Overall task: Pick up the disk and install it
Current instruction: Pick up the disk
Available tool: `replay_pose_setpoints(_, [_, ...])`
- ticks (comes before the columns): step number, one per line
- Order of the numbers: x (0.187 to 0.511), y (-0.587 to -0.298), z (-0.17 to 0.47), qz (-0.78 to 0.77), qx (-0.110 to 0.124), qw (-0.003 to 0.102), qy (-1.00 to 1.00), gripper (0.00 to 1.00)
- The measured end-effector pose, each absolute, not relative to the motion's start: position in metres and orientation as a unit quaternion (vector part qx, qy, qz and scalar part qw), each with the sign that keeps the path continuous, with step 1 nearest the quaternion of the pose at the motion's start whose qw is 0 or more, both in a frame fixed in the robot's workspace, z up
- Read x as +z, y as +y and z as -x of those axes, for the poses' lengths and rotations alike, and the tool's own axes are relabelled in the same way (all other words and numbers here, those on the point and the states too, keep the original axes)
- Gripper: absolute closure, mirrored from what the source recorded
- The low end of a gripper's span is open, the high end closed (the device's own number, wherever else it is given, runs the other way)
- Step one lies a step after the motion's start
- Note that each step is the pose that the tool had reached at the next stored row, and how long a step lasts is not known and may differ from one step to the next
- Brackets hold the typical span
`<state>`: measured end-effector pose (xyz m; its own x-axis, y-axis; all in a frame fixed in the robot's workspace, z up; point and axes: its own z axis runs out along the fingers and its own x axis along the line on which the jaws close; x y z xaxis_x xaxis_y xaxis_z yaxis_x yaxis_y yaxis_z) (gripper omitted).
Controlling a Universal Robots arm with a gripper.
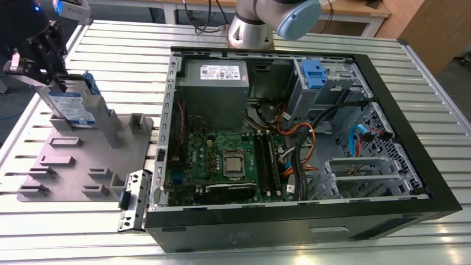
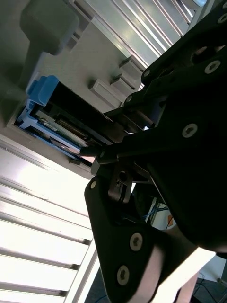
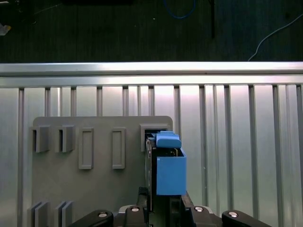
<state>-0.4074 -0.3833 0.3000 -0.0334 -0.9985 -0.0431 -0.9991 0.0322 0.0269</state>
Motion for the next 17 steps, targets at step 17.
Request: replay_pose_setpoints(17, [0.3078, -0.3833, 0.4069, 0.695, 0.025, 0.006, 0.718, 0.65])
